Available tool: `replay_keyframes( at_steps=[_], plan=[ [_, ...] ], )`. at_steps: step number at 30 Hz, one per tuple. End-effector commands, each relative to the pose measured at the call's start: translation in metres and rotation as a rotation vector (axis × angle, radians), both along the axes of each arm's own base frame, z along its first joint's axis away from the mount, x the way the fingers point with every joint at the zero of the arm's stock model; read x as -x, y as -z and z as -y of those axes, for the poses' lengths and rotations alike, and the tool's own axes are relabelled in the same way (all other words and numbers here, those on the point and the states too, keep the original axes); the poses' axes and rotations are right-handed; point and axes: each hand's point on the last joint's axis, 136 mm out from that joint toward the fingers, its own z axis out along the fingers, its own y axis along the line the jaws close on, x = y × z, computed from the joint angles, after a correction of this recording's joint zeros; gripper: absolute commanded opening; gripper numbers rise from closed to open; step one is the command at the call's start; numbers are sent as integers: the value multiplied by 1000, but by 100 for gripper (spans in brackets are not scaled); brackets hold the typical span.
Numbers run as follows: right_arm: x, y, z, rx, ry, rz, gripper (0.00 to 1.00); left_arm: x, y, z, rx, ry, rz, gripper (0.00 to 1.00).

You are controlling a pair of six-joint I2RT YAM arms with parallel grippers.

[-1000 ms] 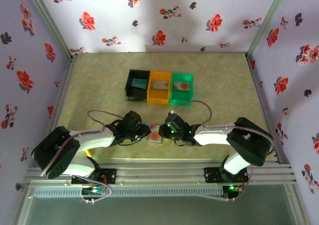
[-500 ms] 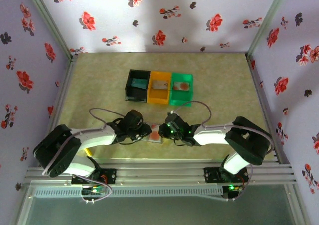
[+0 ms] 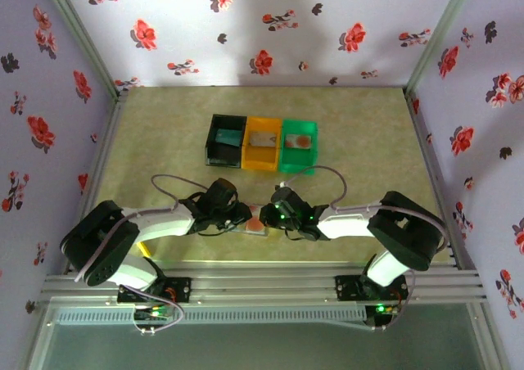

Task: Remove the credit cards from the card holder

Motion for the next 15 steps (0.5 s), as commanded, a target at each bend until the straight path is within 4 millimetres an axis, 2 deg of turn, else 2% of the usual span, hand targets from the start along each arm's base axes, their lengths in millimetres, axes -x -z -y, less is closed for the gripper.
replay_keyframes(
  at_steps=[1, 15],
  plan=[
    [6, 15, 5, 21, 3, -40, 18, 2, -1, 4, -14, 42, 8, 27],
    [6, 22, 7, 38, 9, -49, 18, -3, -13, 11, 18, 58, 48, 27]
  ],
)
